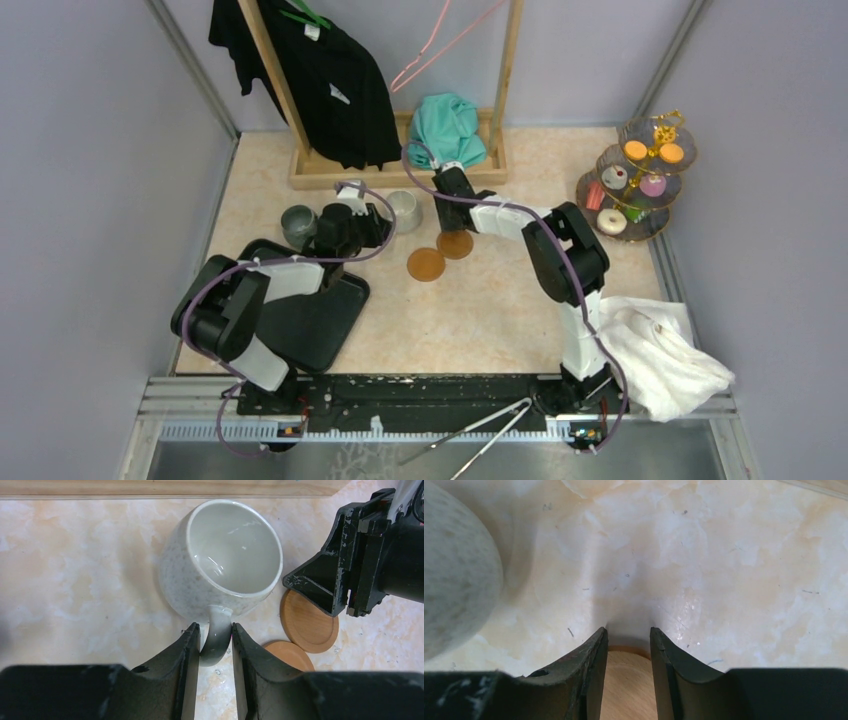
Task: Serve the afternoon tea
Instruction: Adjust the coaster at the center of the board.
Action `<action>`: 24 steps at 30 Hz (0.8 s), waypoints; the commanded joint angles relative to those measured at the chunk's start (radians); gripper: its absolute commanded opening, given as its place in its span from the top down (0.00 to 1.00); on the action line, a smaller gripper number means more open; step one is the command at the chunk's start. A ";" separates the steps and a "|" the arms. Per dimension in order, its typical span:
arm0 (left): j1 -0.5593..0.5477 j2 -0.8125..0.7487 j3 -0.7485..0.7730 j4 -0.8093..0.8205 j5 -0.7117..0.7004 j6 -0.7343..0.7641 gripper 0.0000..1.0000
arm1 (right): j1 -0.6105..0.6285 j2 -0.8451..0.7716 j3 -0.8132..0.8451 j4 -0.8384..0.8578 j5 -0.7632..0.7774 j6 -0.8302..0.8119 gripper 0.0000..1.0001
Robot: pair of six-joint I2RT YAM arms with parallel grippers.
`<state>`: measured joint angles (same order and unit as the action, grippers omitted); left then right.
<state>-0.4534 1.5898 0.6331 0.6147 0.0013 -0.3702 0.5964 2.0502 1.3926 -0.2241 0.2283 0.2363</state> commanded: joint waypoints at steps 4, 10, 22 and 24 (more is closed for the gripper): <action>0.003 0.004 -0.023 0.036 0.074 -0.021 0.65 | -0.014 -0.091 -0.066 -0.065 0.070 -0.006 0.63; 0.000 0.012 -0.012 0.018 0.084 -0.028 0.48 | -0.015 -0.123 -0.100 -0.067 0.083 0.003 0.64; -0.051 0.075 0.236 -0.338 -0.008 0.085 0.43 | -0.020 -0.143 -0.066 -0.090 0.091 -0.002 0.64; -0.066 0.095 0.288 -0.401 -0.035 0.113 0.43 | -0.027 -0.152 -0.064 -0.090 0.088 0.002 0.63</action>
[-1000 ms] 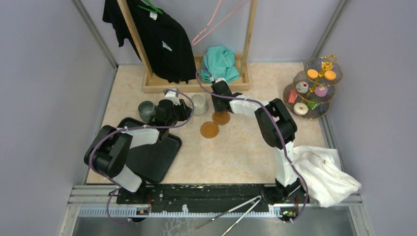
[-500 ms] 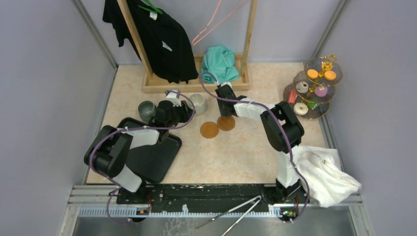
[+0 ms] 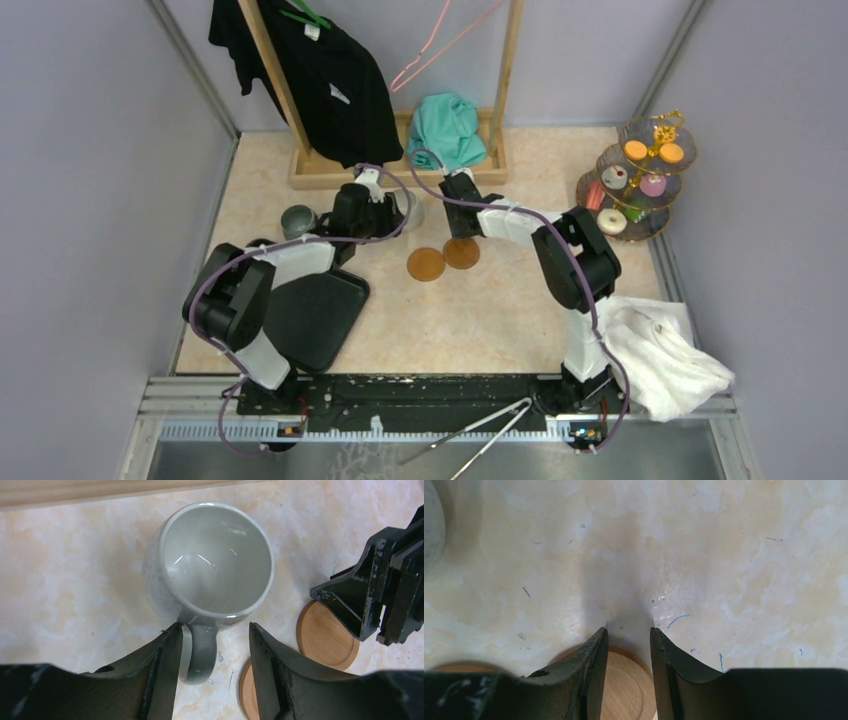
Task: Serve the afternoon tea
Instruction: Adjust the coaster at the center of the board, then pick up the cup at the center of the board.
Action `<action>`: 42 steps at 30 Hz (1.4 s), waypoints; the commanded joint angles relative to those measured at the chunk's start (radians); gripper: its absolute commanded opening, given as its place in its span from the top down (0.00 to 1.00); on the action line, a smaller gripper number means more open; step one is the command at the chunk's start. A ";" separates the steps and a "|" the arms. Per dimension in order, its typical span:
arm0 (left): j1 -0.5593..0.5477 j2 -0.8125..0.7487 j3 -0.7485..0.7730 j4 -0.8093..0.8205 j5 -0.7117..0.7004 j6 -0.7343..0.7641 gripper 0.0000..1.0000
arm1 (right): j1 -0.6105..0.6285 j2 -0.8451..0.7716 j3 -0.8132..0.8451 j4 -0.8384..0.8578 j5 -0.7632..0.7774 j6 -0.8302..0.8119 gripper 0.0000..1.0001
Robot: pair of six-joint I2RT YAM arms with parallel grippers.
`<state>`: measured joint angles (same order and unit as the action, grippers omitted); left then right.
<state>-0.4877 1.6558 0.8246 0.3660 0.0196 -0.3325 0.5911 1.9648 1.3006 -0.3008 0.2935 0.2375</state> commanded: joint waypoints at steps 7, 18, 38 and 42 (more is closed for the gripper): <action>-0.072 0.106 0.247 -0.357 -0.118 0.122 0.43 | -0.047 -0.121 0.019 -0.017 -0.002 0.021 0.64; -0.097 0.175 0.350 -0.507 -0.166 0.144 0.45 | -0.049 -0.202 -0.004 -0.014 -0.052 0.017 0.64; -0.116 0.215 0.369 -0.447 -0.223 0.160 0.43 | -0.015 -0.202 -0.033 0.000 -0.058 0.020 0.65; -0.116 0.237 0.382 -0.448 -0.226 0.166 0.45 | -0.011 -0.199 -0.037 0.000 -0.058 0.023 0.65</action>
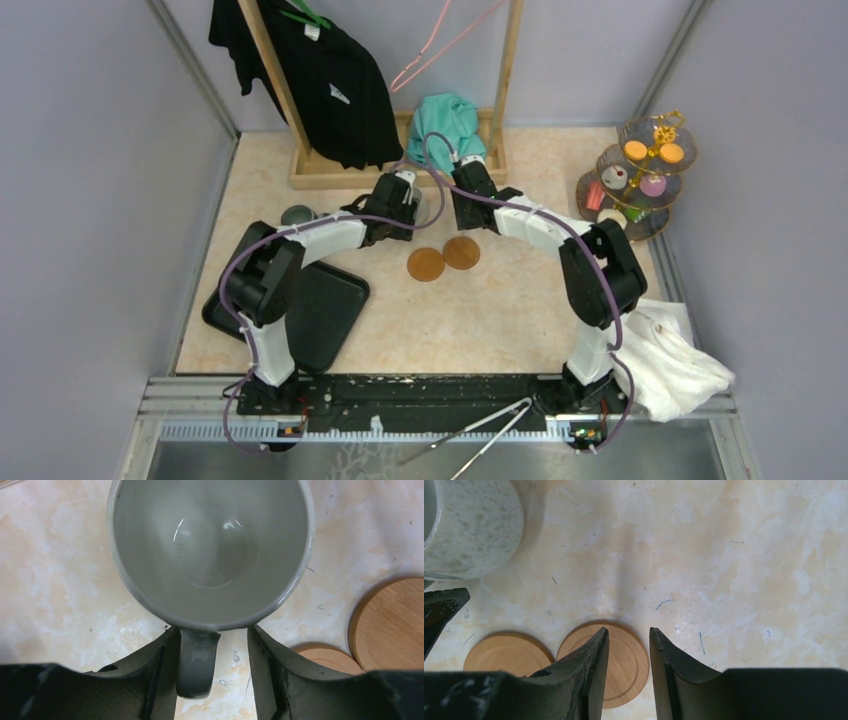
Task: Serve the afternoon tea
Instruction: Pick up the cup at the center of the board.
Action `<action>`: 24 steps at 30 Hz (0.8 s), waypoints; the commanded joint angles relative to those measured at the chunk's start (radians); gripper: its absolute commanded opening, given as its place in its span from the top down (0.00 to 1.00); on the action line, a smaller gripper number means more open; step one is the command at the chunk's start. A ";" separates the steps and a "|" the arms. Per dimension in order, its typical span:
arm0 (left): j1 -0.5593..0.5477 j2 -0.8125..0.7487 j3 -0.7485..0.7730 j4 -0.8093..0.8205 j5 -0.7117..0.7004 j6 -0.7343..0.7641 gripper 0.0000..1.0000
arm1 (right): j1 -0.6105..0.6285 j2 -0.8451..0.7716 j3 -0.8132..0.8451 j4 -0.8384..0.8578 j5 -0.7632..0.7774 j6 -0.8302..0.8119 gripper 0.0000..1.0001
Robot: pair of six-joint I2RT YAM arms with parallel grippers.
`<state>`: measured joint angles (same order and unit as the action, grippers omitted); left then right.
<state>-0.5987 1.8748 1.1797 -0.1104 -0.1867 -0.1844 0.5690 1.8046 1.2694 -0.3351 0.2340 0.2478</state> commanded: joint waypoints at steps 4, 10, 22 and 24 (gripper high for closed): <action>-0.004 0.033 0.024 0.043 -0.028 0.017 0.58 | 0.017 -0.040 -0.008 0.034 0.007 0.012 0.65; -0.004 0.037 0.018 0.064 -0.043 0.024 0.91 | 0.038 -0.041 -0.013 0.029 0.022 0.007 0.65; -0.004 -0.061 -0.054 0.074 -0.116 -0.016 1.00 | 0.114 -0.063 -0.064 0.017 0.056 0.045 0.66; -0.004 -0.080 -0.066 0.074 -0.127 -0.024 1.00 | 0.118 -0.070 -0.098 0.029 0.054 0.064 0.66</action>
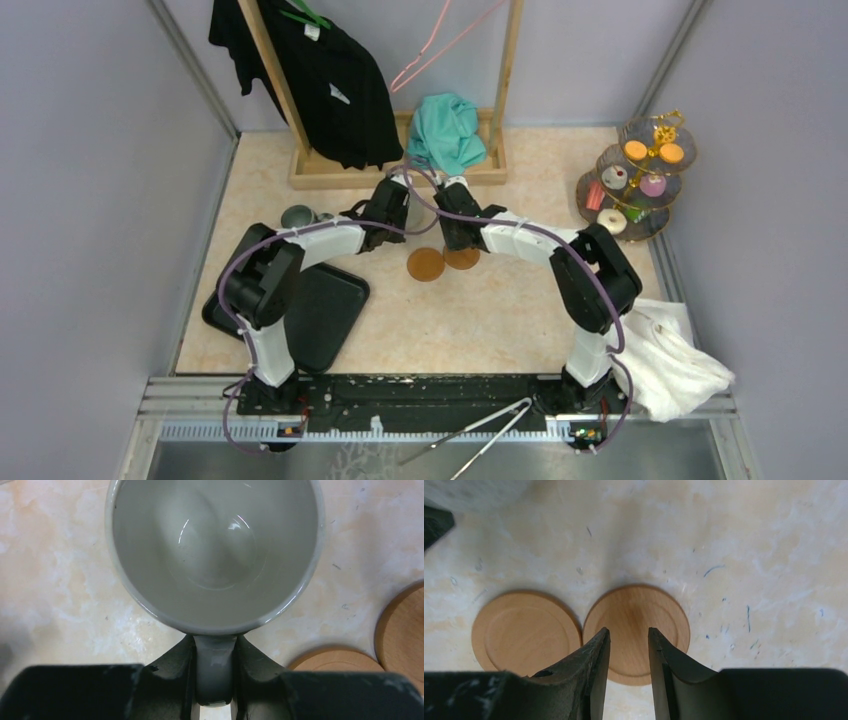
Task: Serve the afternoon tea
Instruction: Pick up the cup at the center of the board.
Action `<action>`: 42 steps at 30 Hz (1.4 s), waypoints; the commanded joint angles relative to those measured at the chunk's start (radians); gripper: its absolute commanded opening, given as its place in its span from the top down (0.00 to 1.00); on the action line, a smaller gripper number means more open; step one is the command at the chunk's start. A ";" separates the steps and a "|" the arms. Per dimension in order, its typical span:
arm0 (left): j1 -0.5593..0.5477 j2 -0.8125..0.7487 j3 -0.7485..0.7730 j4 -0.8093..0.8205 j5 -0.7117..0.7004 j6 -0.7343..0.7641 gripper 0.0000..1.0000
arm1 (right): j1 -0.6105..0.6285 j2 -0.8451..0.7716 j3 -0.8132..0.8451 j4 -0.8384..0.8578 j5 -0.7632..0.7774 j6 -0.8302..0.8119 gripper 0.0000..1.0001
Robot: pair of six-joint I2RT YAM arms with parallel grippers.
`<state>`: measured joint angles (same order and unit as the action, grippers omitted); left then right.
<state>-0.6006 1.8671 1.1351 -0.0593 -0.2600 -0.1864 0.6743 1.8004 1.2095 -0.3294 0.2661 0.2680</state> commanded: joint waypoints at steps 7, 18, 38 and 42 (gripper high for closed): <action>-0.004 -0.124 -0.058 0.039 -0.060 -0.044 1.00 | 0.014 -0.054 -0.109 0.030 0.049 0.082 0.67; -0.044 -0.204 -0.105 0.109 -0.097 -0.020 1.00 | -0.063 -0.026 -0.178 0.051 0.050 0.135 0.67; -0.190 -0.254 -0.101 0.133 -0.138 0.007 1.00 | -0.152 -0.103 -0.289 0.004 0.111 0.213 0.67; -0.201 -0.262 -0.103 0.142 -0.138 0.007 1.00 | -0.148 -0.184 -0.291 0.017 0.097 0.197 0.68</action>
<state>-0.7910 1.6722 1.0107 -0.0292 -0.3653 -0.1886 0.5400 1.6936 0.9497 -0.2367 0.3546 0.4652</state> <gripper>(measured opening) 0.271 0.324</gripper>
